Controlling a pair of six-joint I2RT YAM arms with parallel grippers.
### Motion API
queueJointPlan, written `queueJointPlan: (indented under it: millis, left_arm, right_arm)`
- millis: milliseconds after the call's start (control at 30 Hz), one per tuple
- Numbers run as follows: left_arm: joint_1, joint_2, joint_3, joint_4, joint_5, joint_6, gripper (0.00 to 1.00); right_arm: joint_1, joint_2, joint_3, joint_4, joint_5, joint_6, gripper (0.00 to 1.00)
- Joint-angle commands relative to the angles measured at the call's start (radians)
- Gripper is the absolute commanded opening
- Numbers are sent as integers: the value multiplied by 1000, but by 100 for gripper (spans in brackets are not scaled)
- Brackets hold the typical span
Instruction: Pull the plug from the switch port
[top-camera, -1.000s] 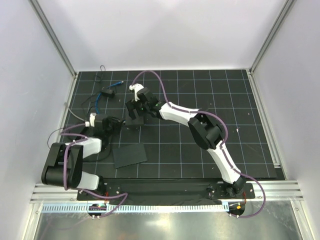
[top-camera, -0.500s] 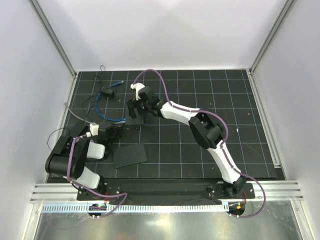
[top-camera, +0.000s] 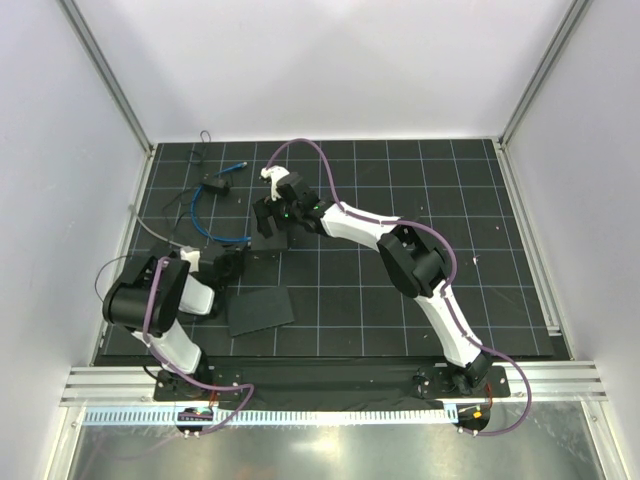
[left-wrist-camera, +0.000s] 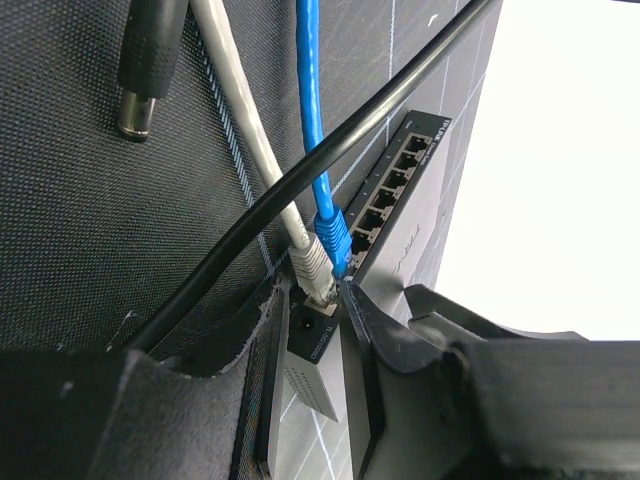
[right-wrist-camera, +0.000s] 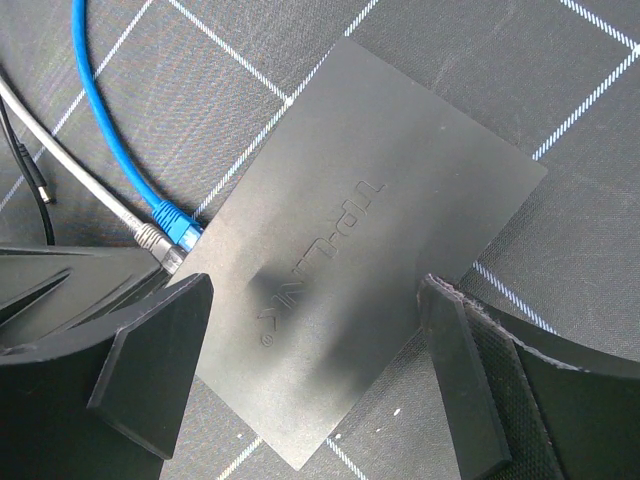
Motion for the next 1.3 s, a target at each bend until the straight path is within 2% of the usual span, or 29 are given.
queueJointPlan:
  millis: [0,467,533,633,800,967,1100,1267]
  left_arm:
    - [-6,29,-8,-3,-12,10,31]
    - [-24,82,12,-10,-15,-2,32]
    - [-26,91,14,-10,-24,-2,29]
    - [-24,98,14,-2,-29,4,19]
    - [-26,91,1,3,-47,13,15]
    - [-26,107,4,7,-44,22,4]
    - [-29,144,0,48,-30,22,0]
    - [-32,174,-5,84,-20,15,0]
  right_arm:
    - [0,6,10,-63,-21,20,93]
    - [-2,9,14,-67,-24,26,93]
    - [0,9,14,-66,-27,26,93]
    - [0,10,14,-69,-27,28,93]
    - [1,12,24,-76,-24,25,92]
    - [26,13,54,-107,33,-9,92]
    - [52,32,106,-153,85,-38,90]
    - [79,76,191,-216,196,-58,91]
